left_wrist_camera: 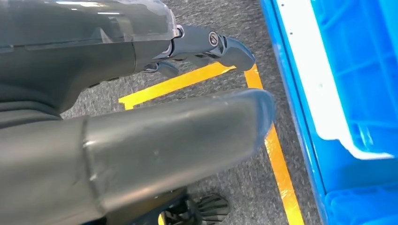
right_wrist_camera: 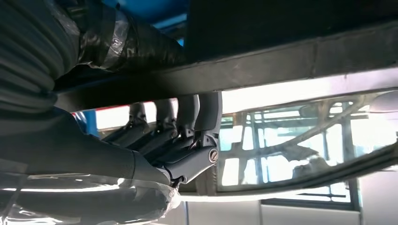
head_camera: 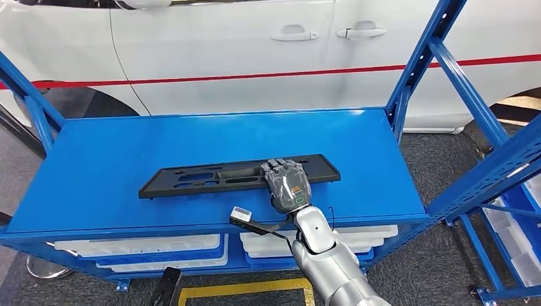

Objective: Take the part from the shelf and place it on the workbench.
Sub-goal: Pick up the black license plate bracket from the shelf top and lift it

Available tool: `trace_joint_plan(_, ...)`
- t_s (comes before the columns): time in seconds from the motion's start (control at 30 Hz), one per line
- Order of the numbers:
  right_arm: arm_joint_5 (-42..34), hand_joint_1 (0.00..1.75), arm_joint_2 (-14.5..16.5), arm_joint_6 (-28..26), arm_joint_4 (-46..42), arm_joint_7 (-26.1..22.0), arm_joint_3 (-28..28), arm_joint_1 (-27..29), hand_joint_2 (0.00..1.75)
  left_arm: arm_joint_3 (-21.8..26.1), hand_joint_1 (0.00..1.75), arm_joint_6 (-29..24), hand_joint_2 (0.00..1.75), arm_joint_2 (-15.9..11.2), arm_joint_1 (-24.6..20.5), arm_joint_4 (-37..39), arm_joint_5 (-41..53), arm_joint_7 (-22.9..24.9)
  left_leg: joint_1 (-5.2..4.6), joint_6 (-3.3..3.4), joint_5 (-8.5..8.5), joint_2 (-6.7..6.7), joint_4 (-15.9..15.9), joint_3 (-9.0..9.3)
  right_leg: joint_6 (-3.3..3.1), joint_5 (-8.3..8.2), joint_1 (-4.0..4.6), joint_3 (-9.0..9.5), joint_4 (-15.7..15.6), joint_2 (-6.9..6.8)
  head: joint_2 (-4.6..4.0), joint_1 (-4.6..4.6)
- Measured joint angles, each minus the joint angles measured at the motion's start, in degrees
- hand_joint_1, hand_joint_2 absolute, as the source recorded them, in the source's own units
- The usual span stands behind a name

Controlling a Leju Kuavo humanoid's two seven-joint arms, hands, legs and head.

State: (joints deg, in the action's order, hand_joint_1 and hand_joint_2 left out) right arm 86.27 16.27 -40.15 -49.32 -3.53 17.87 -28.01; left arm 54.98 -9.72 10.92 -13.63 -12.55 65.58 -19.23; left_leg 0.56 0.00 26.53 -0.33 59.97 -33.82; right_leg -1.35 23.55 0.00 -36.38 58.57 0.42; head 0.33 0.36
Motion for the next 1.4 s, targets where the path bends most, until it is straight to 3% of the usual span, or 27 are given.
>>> trace_joint_plan(0.03,-0.15,1.75,-0.01,0.0,-0.33,-0.07,-0.07,-0.09,1.75,0.08,0.0,-0.22,0.0,0.02,-0.1,0.0,-0.11,-0.02,0.02,0.68,-0.69,0.0,-1.99,0.78,0.48,0.03,0.11,-0.1,0.09,-0.01,0.0,0.01)
trace_joint_plan(0.1,-0.5,1.75,-0.02,0.0,-0.77,-0.22,-0.31,-0.22,1.75,0.19,0.0,-0.5,0.0,0.08,-0.16,0.0,-0.19,-0.03,0.25,1.51,-1.17,0.07,-2.47,0.95,1.04,1.2,0.06,-0.7,1.55,-0.07,0.0,0.02)
trace_joint_plan(0.2,-0.82,1.75,-0.12,0.0,-1.03,-0.51,-0.77,-0.24,1.75,0.29,0.0,-0.64,0.0,0.11,-0.28,0.0,-0.21,-0.02,0.29,2.1,-1.47,0.17,-2.68,0.88,1.6,6.38,-0.21,-4.83,10.97,-0.11,0.0,0.04)
trace_joint_plan(0.27,-1.13,1.75,-0.26,0.0,-1.09,-1.1,-1.07,0.07,1.75,0.34,0.0,-0.7,0.0,0.1,-0.19,0.0,-0.21,0.0,0.25,2.11,-1.48,0.15,-2.57,0.76,1.77,7.69,-0.4,-6.88,15.63,-0.13,0.0,0.04)
trace_joint_plan(0.3,-1.41,1.75,-0.31,0.0,-1.25,-1.59,-1.26,0.23,1.75,0.36,0.0,-0.78,0.0,0.1,-0.14,0.0,-0.2,0.01,0.25,2.06,-1.45,0.12,-2.47,0.73,1.76,6.78,-0.49,-6.41,14.94,-0.14,0.0,0.05)
trace_joint_plan(0.37,-2.02,1.75,-0.34,0.0,-1.83,-2.58,-1.7,0.38,1.75,0.36,0.0,-0.98,0.0,0.1,-0.07,0.0,-0.19,0.01,0.25,1.81,-1.28,0.03,-2.19,0.73,1.53,3.4,-0.61,-2.84,8.32,-0.15,0.0,0.05)
trace_joint_plan(0.43,-2.41,1.75,-0.31,0.0,-2.45,-3.14,-2.15,0.39,1.75,0.36,0.0,-1.17,0.0,0.09,-0.09,0.0,-0.18,0.0,0.04,1.29,-1.0,-0.04,-1.79,0.53,1.2,1.68,-0.44,0.28,2.28,-0.13,0.0,0.03)
trace_joint_plan(0.53,-2.63,1.75,-0.27,0.0,-2.86,-3.27,-2.53,0.52,1.75,0.37,0.0,-1.29,0.0,0.08,-0.07,0.0,-0.16,-0.01,-0.02,0.35,-0.89,-0.05,-1.79,0.42,0.6,1.67,-0.23,0.91,0.73,-0.05,0.0,0.03)
trace_joint_plan(0.6,-2.67,1.75,-0.2,0.0,-3.12,-3.27,-2.64,0.53,1.75,0.38,0.0,-1.3,0.0,0.07,-0.08,0.0,-0.16,-0.01,0.1,-0.28,0.09,-0.01,-0.68,0.01,-0.05,1.44,-0.41,1.11,0.29,-0.09,0.0,0.02)
trace_joint_plan(0.63,-2.67,1.75,-0.15,0.0,-3.26,-3.27,-2.68,0.52,1.75,0.38,0.0,-1.3,0.0,0.06,-0.09,0.0,-0.16,-0.01,0.14,-0.57,1.41,0.01,1.38,-0.9,-0.36,1.33,-0.54,1.21,0.08,-0.15,0.0,0.02)
trace_joint_plan(0.7,-2.67,1.75,-0.07,0.01,-3.38,-3.27,-2.73,0.63,1.75,0.38,0.0,-1.3,0.0,0.05,-0.03,0.0,-0.16,-0.01,0.19,-1.02,4.97,0.03,8.65,-4.27,-0.74,1.35,-0.51,1.23,0.01,-0.25,0.0,0.01)
trace_joint_plan(0.77,-2.67,1.75,-0.05,0.02,-3.4,-3.28,-2.76,0.92,1.75,0.38,0.0,-1.3,0.0,0.05,0.17,0.0,-0.16,-0.01,0.2,-1.21,6.49,0.04,14.2,-6.99,-0.85,1.41,-0.39,1.23,0.07,-0.26,0.0,0.01)
trace_joint_plan(0.8,-2.67,1.75,-0.05,0.02,-3.4,-3.29,-2.77,1.02,1.75,0.38,0.0,-1.3,0.0,0.05,0.24,0.0,-0.16,-0.01,0.2,-1.17,5.66,0.04,14.02,-7.01,-0.85,1.43,-0.35,1.26,0.1,-0.23,0.0,0.01)
trace_joint_plan(0.83,-2.69,1.75,-0.04,0.02,-3.44,-3.37,-2.77,1.06,1.75,0.38,0.0,-1.33,0.0,0.05,0.25,0.0,-0.16,-0.01,0.19,-1.02,3.83,0.04,11.45,-5.88,-0.82,1.46,-0.33,1.31,0.14,-0.17,0.0,0.01)
trace_joint_plan(0.87,-2.83,1.75,-0.02,0.01,-3.54,-3.69,-2.81,1.09,1.75,0.38,0.0,-1.5,0.0,0.03,0.22,0.0,-0.15,0.01,0.17,-0.76,1.63,0.05,7.48,-4.05,-0.75,1.51,-0.32,1.38,0.17,-0.12,0.0,0.01)
trace_joint_plan(0.93,-3.62,1.75,0.14,0.0,-4.46,-5.56,-3.38,1.33,1.75,0.39,0.0,-2.51,0.0,-0.01,0.14,0.0,-0.15,0.09,-0.07,-0.13,-1.01,0.04,0.31,-0.71,-0.43,1.6,-0.1,1.36,0.3,-0.06,0.0,0.02)
trace_joint_plan(0.97,-4.28,1.75,0.33,0.0,-5.31,-7.13,-3.99,1.61,1.75,0.4,0.0,-3.26,0.0,-0.03,0.19,0.0,-0.17,0.13,-0.21,0.16,-1.28,0.01,-1.33,0.01,-0.21,1.6,-0.03,1.29,0.33,-0.05,0.0,0.03)
trace_joint_plan(1.1,-9.08,1.75,1.86,-0.01,-11.56,-15.09,-7.27,3.74,1.75,0.73,0.0,-6.52,0.0,-0.05,1.04,0.0,-0.5,0.18,-0.06,1.25,-1.59,0.0,-2.47,0.4,0.93,2.28,-0.1,0.89,1.09,-0.09,0.0,0.03)
trace_joint_plan(1.13,-10.58,1.75,2.2,-0.02,-14.09,-16.89,-7.73,4.43,1.75,0.81,0.0,-7.39,0.0,-0.05,1.33,0.0,-0.32,0.2,0.1,1.58,-1.74,0.04,-2.74,0.54,1.2,3.49,-0.13,0.13,2.84,-0.11,0.0,0.03)
trace_joint_plan(1.2,-12.25,1.75,2.66,-0.02,-19.18,-19.3,-7.96,5.96,1.75,0.86,0.0,-8.57,0.0,-0.05,2.04,0.0,0.39,0.07,0.16,1.99,-1.77,0.08,-2.88,0.66,1.65,7.13,-0.29,-2.97,9.59,-0.13,0.0,0.04)
trace_joint_plan(1.27,-12.8,1.75,2.88,0.01,-23.64,-20.67,-7.7,7.89,1.75,0.86,0.0,-8.4,0.87,-0.04,2.94,0.0,0.8,-0.12,0.14,2.13,-1.63,0.08,-2.82,0.69,2.0,9.23,-0.51,-5.99,15.78,-0.14,0.0,0.05)
trace_joint_plan(1.3,-13.02,1.75,2.89,0.02,-25.54,-21.13,-7.35,8.83,1.75,0.87,0.0,-7.66,1.31,-0.03,3.4,0.0,0.69,-0.15,0.15,2.1,-1.54,0.05,-2.74,0.71,2.13,8.82,-0.64,-6.36,16.38,-0.16,0.0,0.04)
trace_joint_plan(1.33,-13.39,1.75,2.81,0.02,-27.33,-21.31,-6.73,9.59,1.75,0.88,0.0,-6.49,1.75,-0.01,3.8,0.0,0.49,-0.18,0.17,2.01,-1.4,0.01,-2.58,0.72,2.19,7.29,-0.78,-5.52,14.52,-0.2,0.0,0.05)
trace_joint_plan(1.4,-14.9,1.75,2.45,0.02,-30.5,-20.84,-4.69,10.45,1.75,0.9,0.0,-3.58,1.75,0.09,4.27,0.01,0.07,-0.44,0.16,1.63,-0.93,-0.04,-1.99,0.67,2.04,3.77,-0.92,-1.92,7.23,-0.29,0.0,0.04)
